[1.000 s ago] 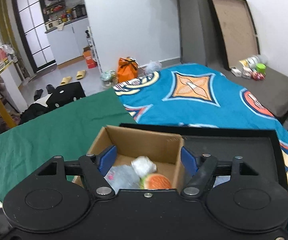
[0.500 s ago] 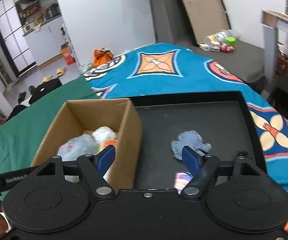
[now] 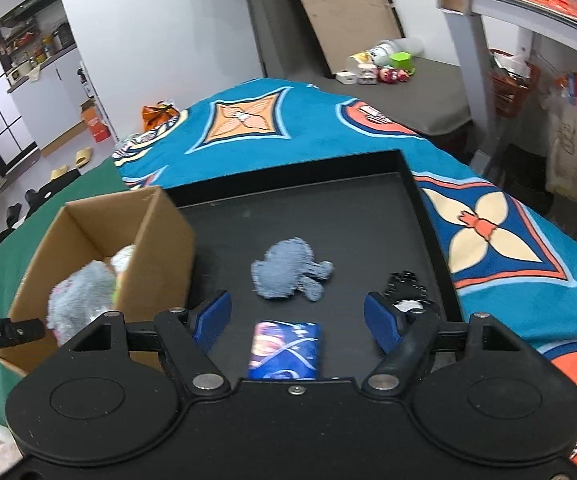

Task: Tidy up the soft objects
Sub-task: 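Move the right gripper to the black-and-white plush and grasp it, then carry the black-and-white plush into the box and release it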

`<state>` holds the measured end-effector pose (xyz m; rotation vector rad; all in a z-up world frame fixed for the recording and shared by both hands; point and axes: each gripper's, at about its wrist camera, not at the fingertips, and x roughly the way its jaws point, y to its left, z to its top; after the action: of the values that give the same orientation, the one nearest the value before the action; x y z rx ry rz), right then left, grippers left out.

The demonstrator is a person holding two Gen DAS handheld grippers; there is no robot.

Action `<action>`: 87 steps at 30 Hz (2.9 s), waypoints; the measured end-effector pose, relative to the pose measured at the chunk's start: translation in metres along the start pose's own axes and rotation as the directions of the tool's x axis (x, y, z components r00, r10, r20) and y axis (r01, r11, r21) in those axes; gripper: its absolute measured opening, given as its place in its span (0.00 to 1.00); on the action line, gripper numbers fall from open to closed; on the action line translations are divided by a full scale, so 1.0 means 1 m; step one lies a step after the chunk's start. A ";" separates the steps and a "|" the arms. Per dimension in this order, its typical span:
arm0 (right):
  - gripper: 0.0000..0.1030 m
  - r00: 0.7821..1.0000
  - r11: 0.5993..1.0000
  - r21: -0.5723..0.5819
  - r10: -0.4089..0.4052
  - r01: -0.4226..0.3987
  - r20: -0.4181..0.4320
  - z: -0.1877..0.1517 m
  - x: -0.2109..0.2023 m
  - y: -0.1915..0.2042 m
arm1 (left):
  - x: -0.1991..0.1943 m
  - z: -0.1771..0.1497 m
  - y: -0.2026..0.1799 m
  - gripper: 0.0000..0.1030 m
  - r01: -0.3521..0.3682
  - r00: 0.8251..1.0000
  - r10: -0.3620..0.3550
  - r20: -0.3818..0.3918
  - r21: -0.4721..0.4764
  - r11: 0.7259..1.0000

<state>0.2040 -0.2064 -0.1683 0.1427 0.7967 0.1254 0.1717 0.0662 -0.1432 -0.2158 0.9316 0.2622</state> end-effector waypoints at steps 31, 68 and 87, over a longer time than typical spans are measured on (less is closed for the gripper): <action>0.59 0.988 0.995 0.031 -0.093 0.097 -0.122 -0.030 0.064 -0.072 | 0.011 -0.001 -0.028 0.65 -0.121 0.993 0.121 0.010 0.068 0.990; 0.33 1.000 1.000 -0.004 0.014 -0.013 0.022 0.002 0.004 -0.024 | -0.005 0.004 -0.001 0.65 -0.027 0.999 0.027 0.034 0.002 1.000; 0.34 0.994 0.991 -0.089 0.106 -0.103 0.028 0.011 -0.023 0.063 | -0.006 0.001 0.019 0.61 0.053 0.998 -0.052 0.032 -0.033 0.998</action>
<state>0.1918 -0.1494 -0.1339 0.1039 0.7505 0.2562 0.1625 0.0834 -0.1391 -0.2661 0.8899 0.2320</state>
